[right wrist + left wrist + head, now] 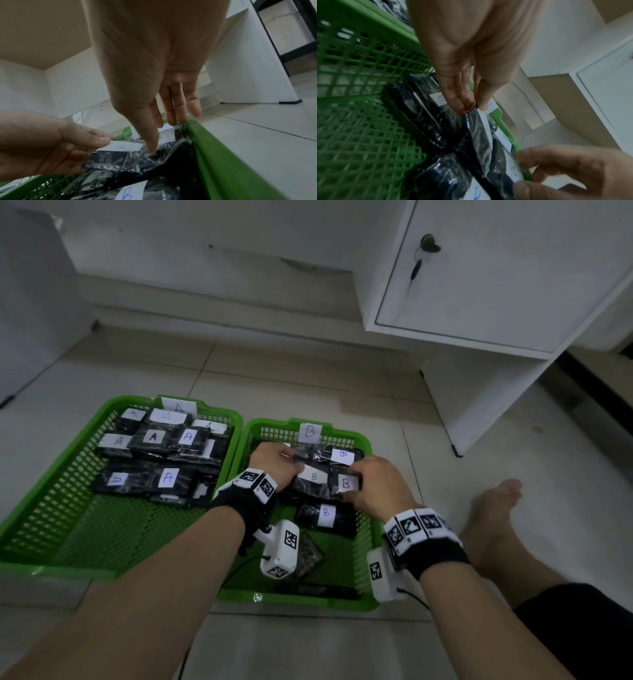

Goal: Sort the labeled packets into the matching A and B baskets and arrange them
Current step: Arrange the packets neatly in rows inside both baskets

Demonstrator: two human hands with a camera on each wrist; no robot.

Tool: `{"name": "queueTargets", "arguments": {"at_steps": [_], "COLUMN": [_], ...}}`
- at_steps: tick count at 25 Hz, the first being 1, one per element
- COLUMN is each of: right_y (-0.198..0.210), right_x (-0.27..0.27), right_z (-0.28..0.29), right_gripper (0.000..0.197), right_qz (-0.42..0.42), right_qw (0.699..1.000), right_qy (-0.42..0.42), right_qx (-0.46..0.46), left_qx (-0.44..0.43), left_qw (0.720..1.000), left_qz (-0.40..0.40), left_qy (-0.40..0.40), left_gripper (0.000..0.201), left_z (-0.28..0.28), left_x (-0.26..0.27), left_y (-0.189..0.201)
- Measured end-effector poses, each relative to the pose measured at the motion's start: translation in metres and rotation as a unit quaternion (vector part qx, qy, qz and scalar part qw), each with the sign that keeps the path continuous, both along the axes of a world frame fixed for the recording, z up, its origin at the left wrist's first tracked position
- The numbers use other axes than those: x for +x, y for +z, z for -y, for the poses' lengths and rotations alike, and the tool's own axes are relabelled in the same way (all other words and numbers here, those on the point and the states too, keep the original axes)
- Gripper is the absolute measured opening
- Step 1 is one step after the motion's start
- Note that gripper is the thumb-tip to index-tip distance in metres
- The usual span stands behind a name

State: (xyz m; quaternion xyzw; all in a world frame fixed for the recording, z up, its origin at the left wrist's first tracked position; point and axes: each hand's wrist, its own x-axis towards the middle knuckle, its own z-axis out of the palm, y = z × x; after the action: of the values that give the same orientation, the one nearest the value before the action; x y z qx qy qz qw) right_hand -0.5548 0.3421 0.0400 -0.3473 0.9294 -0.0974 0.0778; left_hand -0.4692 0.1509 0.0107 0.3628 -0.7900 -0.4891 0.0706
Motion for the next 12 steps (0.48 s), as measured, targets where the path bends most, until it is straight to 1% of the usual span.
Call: {"name": "queueTargets", "arguments": {"at_steps": [2, 4, 6, 7, 8, 9, 10, 12], "right_y": [-0.007, -0.012, -0.015, -0.015, -0.016, -0.017, -0.019, -0.022], "right_x": [-0.003, -0.007, -0.011, -0.012, -0.012, -0.012, -0.010, -0.007], "right_z": [-0.003, -0.005, -0.008, -0.009, -0.010, -0.010, -0.011, -0.011], "right_gripper": [0.044, 0.049, 0.052, 0.053, 0.053, 0.053, 0.052, 0.050], "right_qz": [0.009, 0.016, 0.030, 0.034, 0.035, 0.032, 0.029, 0.029], "right_qw": [1.000, 1.000, 0.999, 0.999, 0.999, 0.998, 0.998, 0.998], "right_qy": [0.004, 0.006, 0.002, -0.004, -0.011, -0.013, -0.013, -0.014], "right_qx": [-0.007, -0.021, -0.028, -0.032, -0.038, -0.045, -0.049, -0.049], "left_qx": [-0.054, -0.121, -0.167, -0.173, -0.173, -0.173, -0.179, -0.207], "left_qw": [0.998, 0.992, 0.985, 0.984, 0.982, 0.981, 0.977, 0.961], "left_qz": [0.001, 0.006, 0.033, 0.043, 0.050, 0.057, 0.070, 0.104], "left_qy": [0.012, 0.025, -0.010, -0.032, -0.050, -0.068, -0.091, -0.152], "left_gripper": [0.020, 0.019, 0.008, 0.005, 0.006, 0.010, 0.019, 0.038], "left_z": [-0.012, -0.020, -0.023, -0.022, -0.022, -0.022, -0.023, -0.025], "left_x": [-0.003, -0.002, -0.001, -0.001, -0.001, 0.000, 0.000, 0.000], "left_y": [-0.002, -0.003, -0.002, -0.001, 0.001, 0.002, 0.003, 0.006]}}
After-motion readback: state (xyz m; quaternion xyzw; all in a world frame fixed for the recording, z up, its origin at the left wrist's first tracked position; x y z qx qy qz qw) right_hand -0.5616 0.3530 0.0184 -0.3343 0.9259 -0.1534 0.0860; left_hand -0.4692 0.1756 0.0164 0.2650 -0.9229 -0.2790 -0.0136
